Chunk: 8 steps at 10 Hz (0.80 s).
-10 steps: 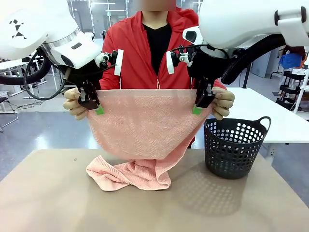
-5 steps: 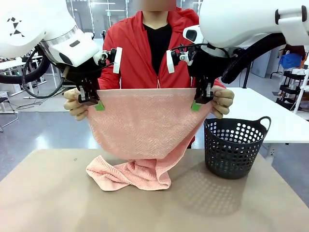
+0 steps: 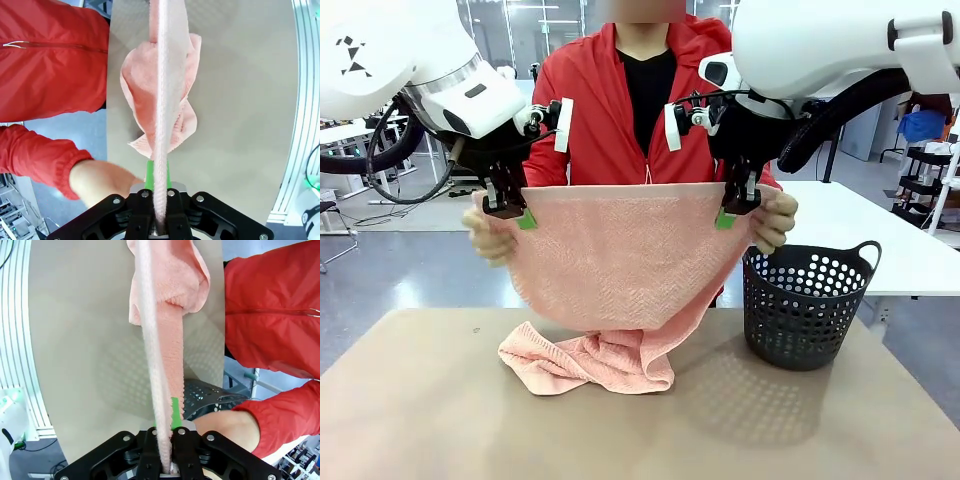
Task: Fold the towel.
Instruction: Release the end of the 100 cm Hotel Towel you were holding and grab the top end of the folded side.
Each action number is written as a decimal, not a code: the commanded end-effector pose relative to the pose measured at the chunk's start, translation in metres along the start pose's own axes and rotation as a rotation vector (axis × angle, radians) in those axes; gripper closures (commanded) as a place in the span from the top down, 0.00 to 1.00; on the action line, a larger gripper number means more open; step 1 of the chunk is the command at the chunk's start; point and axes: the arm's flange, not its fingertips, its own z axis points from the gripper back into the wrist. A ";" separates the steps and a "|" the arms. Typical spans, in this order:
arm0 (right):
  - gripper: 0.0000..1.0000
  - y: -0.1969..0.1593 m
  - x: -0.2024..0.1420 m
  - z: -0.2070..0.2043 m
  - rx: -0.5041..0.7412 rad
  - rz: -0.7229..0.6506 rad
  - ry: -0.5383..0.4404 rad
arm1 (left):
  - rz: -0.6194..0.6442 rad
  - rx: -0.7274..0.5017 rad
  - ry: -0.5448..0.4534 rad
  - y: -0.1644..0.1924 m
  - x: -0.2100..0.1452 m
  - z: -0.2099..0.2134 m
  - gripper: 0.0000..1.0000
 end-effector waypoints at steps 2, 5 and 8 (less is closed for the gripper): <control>0.00 0.001 0.000 0.001 -0.002 0.003 0.003 | -0.001 0.002 0.000 0.000 -0.001 0.001 0.00; 0.00 0.001 0.000 0.001 -0.002 0.003 0.003 | -0.001 0.002 0.000 0.000 -0.001 0.001 0.00; 0.00 0.001 0.000 0.001 -0.002 0.003 0.003 | -0.001 0.002 0.000 0.000 -0.001 0.001 0.00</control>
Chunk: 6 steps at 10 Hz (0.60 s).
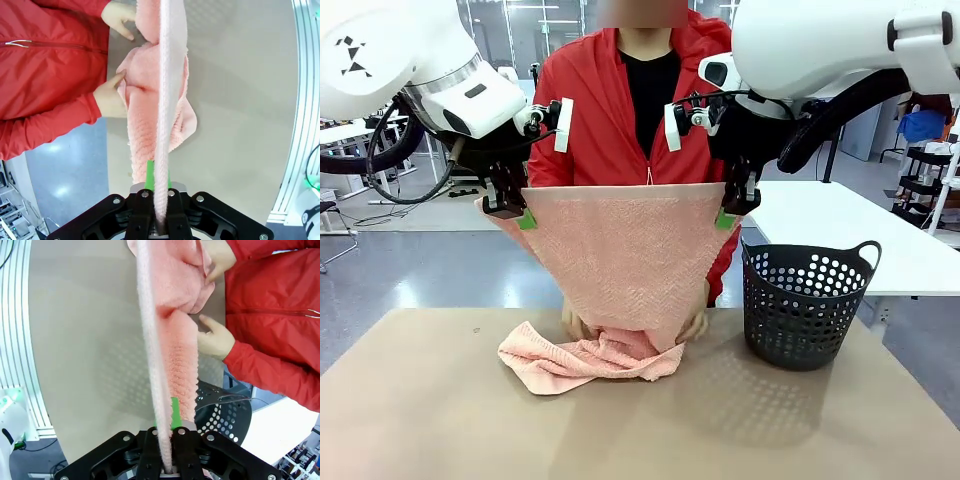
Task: Fold the towel.
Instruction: Release the end of the 100 cm Hotel Towel you were holding and grab the top end of the folded side.
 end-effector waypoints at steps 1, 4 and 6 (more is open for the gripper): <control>0.00 0.001 0.000 0.002 -0.003 0.002 0.003 | -0.001 0.002 0.000 0.000 -0.001 0.001 0.00; 0.00 0.001 0.000 0.002 -0.003 0.002 0.003 | -0.001 0.002 0.000 0.000 -0.001 0.001 0.00; 0.00 0.001 0.000 0.002 -0.003 0.002 0.003 | -0.001 0.002 0.000 0.000 -0.001 0.001 0.00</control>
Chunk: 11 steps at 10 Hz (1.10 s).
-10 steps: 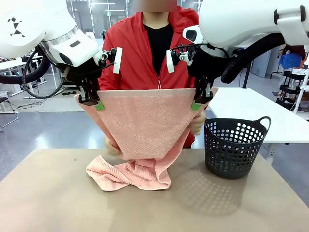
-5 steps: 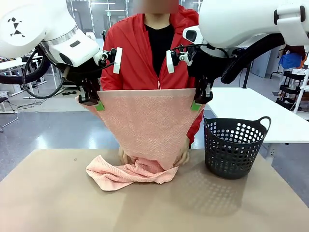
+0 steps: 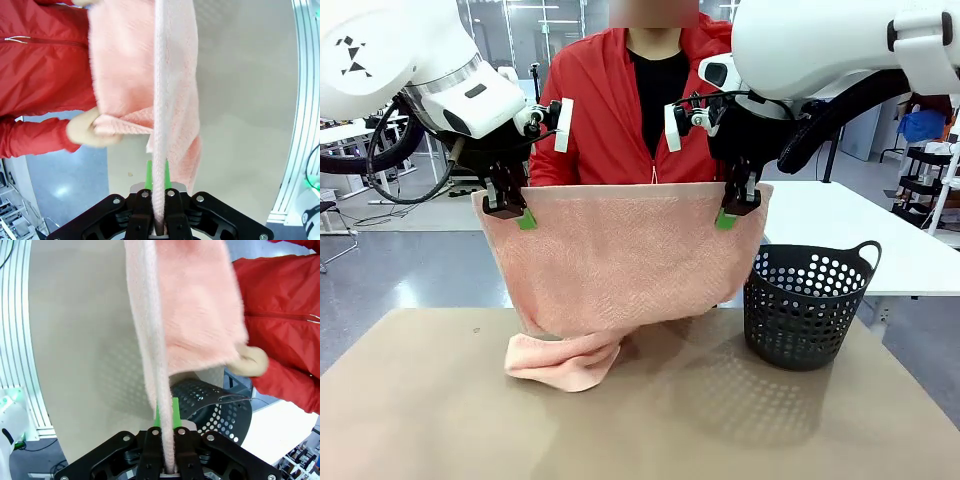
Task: Fold the towel.
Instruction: Release the end of the 100 cm Hotel Towel you were holding and grab the top end of the folded side.
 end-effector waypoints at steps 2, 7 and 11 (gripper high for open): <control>0.00 0.001 0.000 0.002 -0.003 0.002 0.003 | -0.001 0.003 0.000 0.000 -0.001 0.001 0.00; 0.00 0.001 0.000 0.002 -0.003 0.002 0.003 | -0.001 0.003 0.000 0.000 -0.001 0.001 0.00; 0.00 0.001 0.000 0.002 -0.003 0.002 0.003 | -0.001 0.003 0.000 0.000 -0.001 0.001 0.00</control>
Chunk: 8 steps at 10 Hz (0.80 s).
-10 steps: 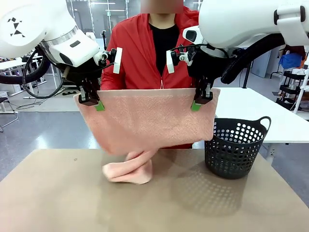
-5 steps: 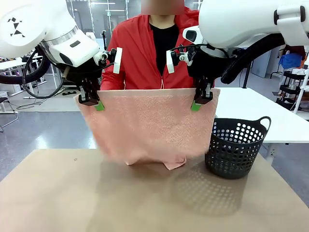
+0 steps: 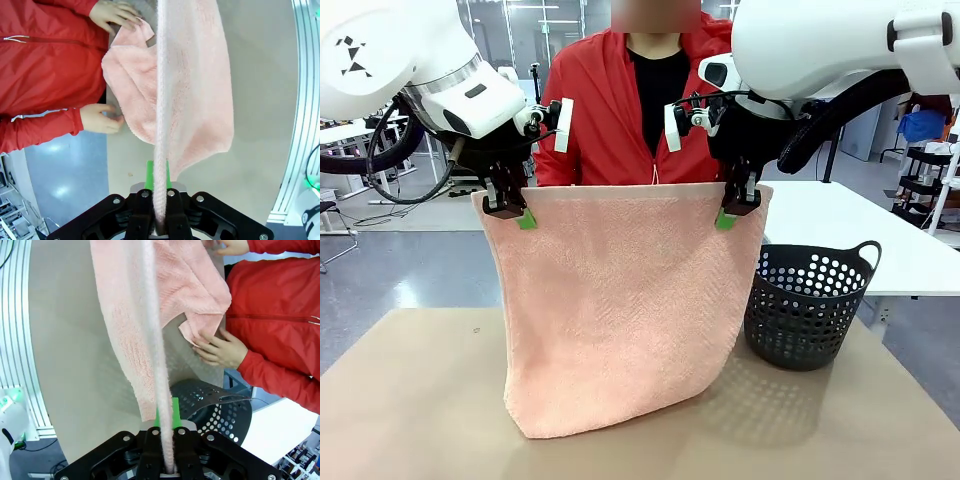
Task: Fold the towel.
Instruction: Release the end of the 100 cm Hotel Towel you were holding and grab the top end of the folded side.
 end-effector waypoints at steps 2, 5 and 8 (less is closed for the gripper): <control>0.00 0.001 0.000 0.002 -0.003 0.002 0.003 | -0.001 0.003 0.000 0.000 -0.001 0.001 0.00; 0.00 0.001 0.000 0.002 -0.003 0.002 0.003 | -0.001 0.003 0.000 0.000 -0.001 0.001 0.00; 0.00 0.001 0.000 0.002 -0.003 0.002 0.003 | -0.001 0.003 0.000 0.000 -0.001 0.001 0.00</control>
